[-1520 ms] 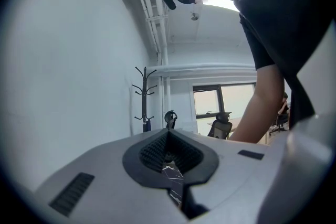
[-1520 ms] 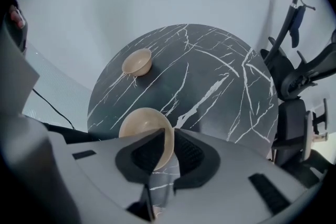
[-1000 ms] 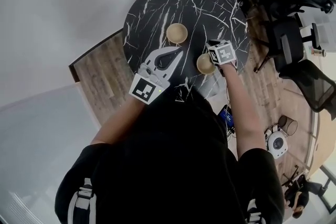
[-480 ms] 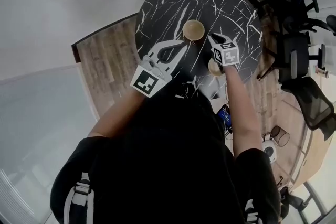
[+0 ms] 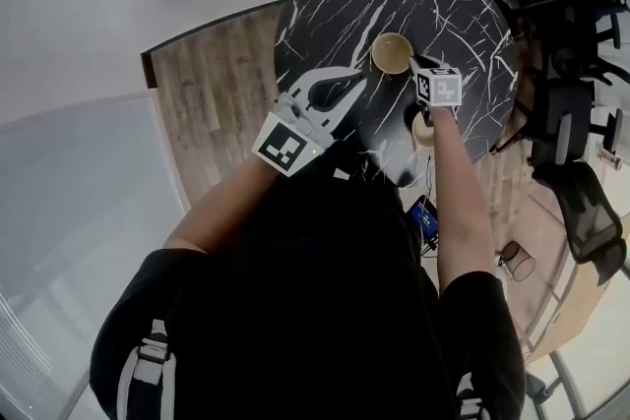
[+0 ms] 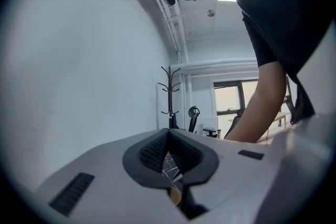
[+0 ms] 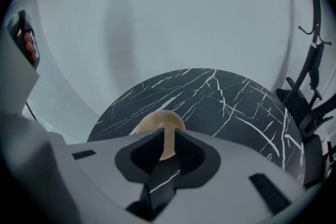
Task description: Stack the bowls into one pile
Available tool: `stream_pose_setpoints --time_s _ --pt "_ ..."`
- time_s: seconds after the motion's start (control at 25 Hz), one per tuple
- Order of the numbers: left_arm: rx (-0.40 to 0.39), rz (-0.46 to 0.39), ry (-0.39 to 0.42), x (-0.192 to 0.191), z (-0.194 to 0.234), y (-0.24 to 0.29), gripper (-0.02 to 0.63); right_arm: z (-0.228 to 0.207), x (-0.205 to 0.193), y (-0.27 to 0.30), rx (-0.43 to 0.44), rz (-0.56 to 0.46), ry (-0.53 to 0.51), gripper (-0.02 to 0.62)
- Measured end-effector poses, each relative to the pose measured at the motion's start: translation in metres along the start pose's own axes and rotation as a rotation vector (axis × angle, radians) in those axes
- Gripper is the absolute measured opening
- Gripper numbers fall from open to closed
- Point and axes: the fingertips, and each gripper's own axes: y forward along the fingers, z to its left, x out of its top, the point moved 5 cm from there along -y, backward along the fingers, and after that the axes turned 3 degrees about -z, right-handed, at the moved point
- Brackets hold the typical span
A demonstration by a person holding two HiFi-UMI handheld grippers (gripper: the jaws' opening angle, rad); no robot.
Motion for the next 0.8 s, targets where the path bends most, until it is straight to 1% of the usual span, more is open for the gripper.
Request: stream_pose_setpoints --time_s 0.2,0.32,0.44,0.68,0.8 --pt "-0.012 0.005 0.042 -0.004 0.016 -0.001 0.003 -0.008 0.002 0.025 -0.024 0.046 0.026 0.069" --pt "-0.015 0.012 0.044 -0.007 0.023 -0.001 0.003 -0.012 0.007 0.032 -0.052 0.063 0.049 0.083" --pt "-0.019 0.018 0.039 -0.010 0.028 0.000 0.003 -0.020 0.003 0.042 -0.076 0.099 0.074 0.097" --pt "-0.040 0.035 0.055 -0.016 0.034 0.002 0.003 -0.023 -0.007 0.059 -0.067 0.161 0.108 0.100" --pt "-0.051 0.034 0.060 -0.017 0.036 0.004 0.003 -0.023 -0.011 0.063 -0.065 0.186 0.118 0.082"
